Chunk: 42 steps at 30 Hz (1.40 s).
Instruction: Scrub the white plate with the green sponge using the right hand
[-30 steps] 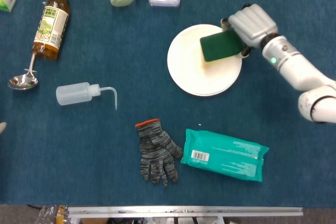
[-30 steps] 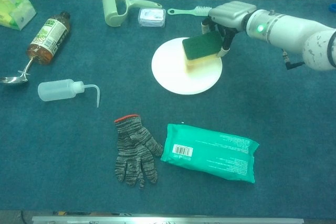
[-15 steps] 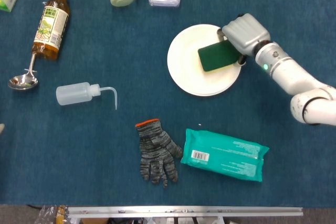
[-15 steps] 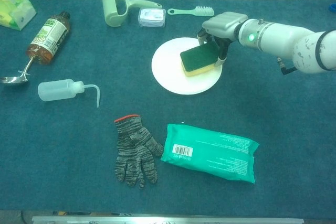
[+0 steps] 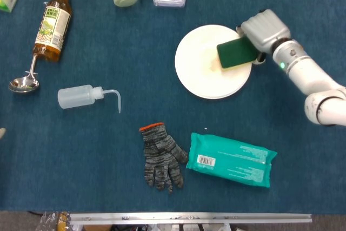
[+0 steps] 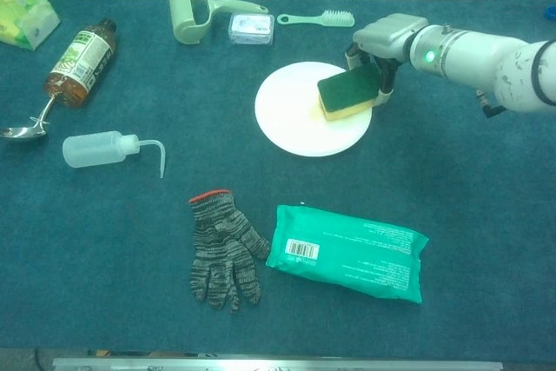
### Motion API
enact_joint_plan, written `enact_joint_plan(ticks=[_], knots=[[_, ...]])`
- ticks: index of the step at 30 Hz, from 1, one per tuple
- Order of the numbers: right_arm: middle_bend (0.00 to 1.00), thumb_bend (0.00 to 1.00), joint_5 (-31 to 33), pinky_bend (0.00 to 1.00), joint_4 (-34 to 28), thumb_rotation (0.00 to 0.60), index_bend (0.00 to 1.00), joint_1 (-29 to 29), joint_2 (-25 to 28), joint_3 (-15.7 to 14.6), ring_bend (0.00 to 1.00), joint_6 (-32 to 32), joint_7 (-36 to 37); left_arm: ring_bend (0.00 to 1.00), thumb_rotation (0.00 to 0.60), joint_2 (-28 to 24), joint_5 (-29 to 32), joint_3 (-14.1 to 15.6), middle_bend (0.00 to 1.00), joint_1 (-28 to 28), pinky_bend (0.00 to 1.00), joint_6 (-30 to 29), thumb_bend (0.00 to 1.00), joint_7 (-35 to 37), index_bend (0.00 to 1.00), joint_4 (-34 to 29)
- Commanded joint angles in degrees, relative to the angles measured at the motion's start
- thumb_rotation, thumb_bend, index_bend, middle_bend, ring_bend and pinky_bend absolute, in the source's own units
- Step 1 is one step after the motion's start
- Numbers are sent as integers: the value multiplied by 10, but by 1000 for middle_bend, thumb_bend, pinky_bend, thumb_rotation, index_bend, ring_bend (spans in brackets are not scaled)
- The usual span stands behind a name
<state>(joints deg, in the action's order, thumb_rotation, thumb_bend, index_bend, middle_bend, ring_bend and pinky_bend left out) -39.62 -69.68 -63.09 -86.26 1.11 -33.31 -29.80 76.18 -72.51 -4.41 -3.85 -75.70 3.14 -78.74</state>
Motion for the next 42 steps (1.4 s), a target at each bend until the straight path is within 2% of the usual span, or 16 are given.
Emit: enact_joint_plan(ticks=[1, 8, 17, 24, 36, 42], knots=[[632, 85, 20, 253, -32, 600, 433, -4, 25, -5, 512, -26, -15, 0, 600, 1, -3, 0, 0, 0, 43, -2, 0, 1, 46, 0], [632, 84, 31, 253, -48, 600, 433, -10, 30, 0, 512, -39, -17, 0, 600, 2, -3, -1, 0, 0, 43, -1, 0, -1, 46, -1], [632, 85, 19, 253, 13, 600, 432, -23, -23, 9, 512, -10, 0, 0, 600, 2, -1, 0, 0, 4, 43, 1, 0, 9, 46, 6], [632, 84, 10, 253, 35, 600, 433, -25, -38, 5, 512, 3, 7, 0, 600, 4, -1, 0, 0, 6, 43, 2, 0, 18, 46, 13], [632, 84, 33, 253, 15, 600, 433, -20, -8, -16, 512, -14, -9, 0, 600, 5, -4, -2, 0, 4, 43, 2, 0, 14, 46, 9], [632, 84, 39, 253, -9, 600, 433, -20, 8, -10, 512, -29, -9, 0, 600, 7, -3, -4, 0, 2, 43, 3, 0, 11, 45, 8]])
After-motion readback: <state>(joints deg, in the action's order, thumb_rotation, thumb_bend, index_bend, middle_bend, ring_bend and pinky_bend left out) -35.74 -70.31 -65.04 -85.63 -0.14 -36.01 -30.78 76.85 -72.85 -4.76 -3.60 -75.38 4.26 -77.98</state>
